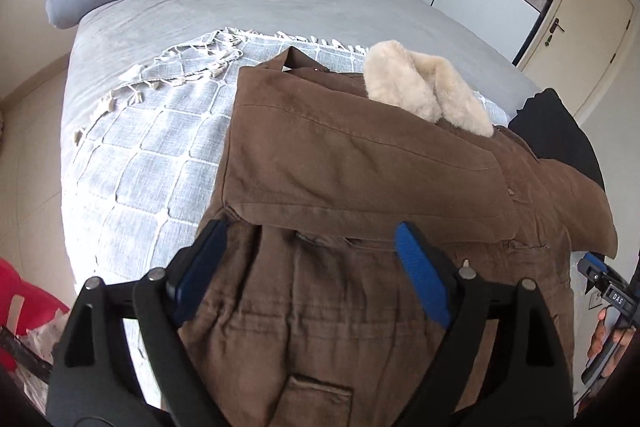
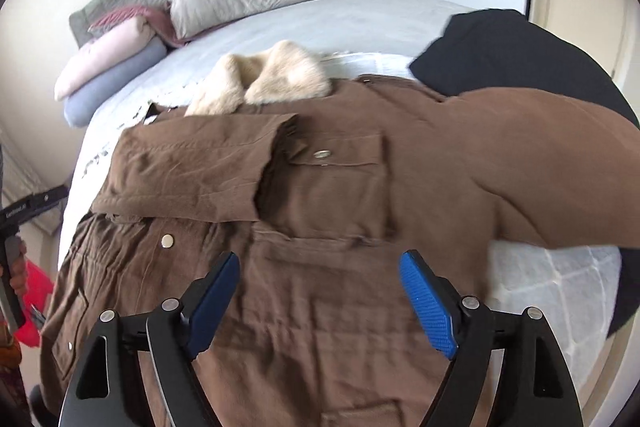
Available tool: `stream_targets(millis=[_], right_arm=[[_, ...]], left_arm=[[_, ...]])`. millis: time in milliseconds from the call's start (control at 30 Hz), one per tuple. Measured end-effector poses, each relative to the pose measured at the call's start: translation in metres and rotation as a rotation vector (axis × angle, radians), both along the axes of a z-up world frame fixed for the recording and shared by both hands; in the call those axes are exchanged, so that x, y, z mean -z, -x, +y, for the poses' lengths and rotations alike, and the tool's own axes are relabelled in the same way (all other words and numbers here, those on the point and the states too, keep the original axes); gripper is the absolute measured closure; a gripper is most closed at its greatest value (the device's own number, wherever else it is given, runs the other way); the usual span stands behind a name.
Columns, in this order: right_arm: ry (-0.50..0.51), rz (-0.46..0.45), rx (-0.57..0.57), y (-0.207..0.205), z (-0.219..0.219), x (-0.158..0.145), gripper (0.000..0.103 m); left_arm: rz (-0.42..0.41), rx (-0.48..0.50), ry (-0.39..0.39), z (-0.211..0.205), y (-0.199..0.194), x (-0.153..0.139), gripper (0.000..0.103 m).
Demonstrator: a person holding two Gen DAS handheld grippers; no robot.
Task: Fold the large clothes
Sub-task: 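Grasp the other sleeve cuff with the right tool and lift it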
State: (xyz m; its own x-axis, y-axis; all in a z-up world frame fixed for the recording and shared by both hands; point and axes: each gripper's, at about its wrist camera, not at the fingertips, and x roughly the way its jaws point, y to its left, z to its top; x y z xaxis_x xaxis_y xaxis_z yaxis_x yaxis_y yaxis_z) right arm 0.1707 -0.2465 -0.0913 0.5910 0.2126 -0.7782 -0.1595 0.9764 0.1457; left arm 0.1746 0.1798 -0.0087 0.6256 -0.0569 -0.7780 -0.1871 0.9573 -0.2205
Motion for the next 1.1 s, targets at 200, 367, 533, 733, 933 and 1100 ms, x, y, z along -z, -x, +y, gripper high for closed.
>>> stream_targets(millis=[200,367,533,733,933,1100], right_arm=[[-0.076,0.004,0.148,0.014,-0.086,-0.010,0.018],[-0.157,-0.010,0.341,0.017,-0.181,-0.010,0.018],[-0.232,-0.056,0.584,0.020,-0.279,-0.009,0.018],[-0.353,-0.087,0.776,0.020,-0.350,0.008,0.019],[-0.483,-0.105,0.854,0.005,-0.374,0.034,0.019],[-0.474,-0.152,0.882,-0.014,-0.366,0.031,0.053]], left_arm=[[-0.013,-0.012,0.062,-0.019,0.015,0.020,0.008],[0.034,-0.013,0.127,-0.027,0.009,0.052,0.008],[0.024,-0.014,0.244,-0.019,0.003,0.068,0.008],[0.014,-0.020,0.225,-0.016,-0.005,0.078,0.008],[-0.004,0.010,0.167,-0.026,-0.009,0.077,0.008],[-0.029,0.004,0.188,-0.024,-0.011,0.072,0.008]])
